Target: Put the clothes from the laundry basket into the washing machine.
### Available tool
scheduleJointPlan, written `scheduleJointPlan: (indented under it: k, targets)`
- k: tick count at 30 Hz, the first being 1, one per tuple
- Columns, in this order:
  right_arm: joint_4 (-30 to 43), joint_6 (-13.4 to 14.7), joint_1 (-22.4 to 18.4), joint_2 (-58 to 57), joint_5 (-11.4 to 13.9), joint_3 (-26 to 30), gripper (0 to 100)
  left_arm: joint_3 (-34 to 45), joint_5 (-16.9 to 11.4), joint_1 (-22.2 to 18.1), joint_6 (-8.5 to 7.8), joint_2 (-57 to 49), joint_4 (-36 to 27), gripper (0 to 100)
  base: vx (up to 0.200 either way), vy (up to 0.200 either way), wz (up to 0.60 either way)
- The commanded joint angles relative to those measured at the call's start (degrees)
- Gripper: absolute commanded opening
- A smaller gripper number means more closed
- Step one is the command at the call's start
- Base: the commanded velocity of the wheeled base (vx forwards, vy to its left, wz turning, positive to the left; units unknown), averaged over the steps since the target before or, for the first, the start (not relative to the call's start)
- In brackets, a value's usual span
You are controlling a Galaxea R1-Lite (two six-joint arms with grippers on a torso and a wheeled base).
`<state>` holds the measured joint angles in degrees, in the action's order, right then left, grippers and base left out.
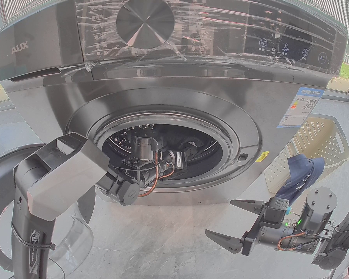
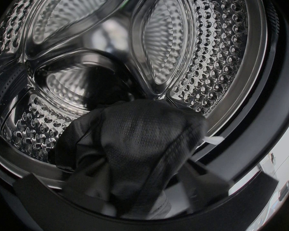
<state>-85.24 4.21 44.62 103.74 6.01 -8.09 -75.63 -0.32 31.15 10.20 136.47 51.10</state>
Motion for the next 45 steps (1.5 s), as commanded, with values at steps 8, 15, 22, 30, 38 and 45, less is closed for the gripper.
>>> scheduleJointPlan:
  k: [8,15,22,30,38,45]
  targets:
    - [-0.02,0.01,0.03,0.5,0.05,0.01,100,-15.16,7.61,-1.7,0.87,8.28,4.62,0,0.0,0.0,0.0]
    - [-0.02,0.01,0.03,0.5,0.05,0.01,100,-21.93,10.51,-3.37,2.01,10.04,4.97,0,0.0,0.0,0.0]
    - [-0.02,0.36,0.47,1.38,0.05,-0.17,100,-21.75,12.18,-3.73,2.8,9.6,5.85,100,0.0,0.0,0.0]
    - [-0.11,0.45,0.73,1.46,-0.03,-0.08,100,-7.16,10.25,-1.18,2.8,1.08,-0.57,100,0.0,0.0,0.0]
    - [-0.11,0.8,1.09,2.08,-0.12,0.1,100,3.91,8.67,1.46,2.19,-2.7,-4.43,100,0.0,0.0,0.0]
    - [-0.11,0.89,1.17,2.08,-0.21,0.18,100,4.09,9.28,0.76,1.93,-0.51,-4.7,100,0.0,0.0,0.0]
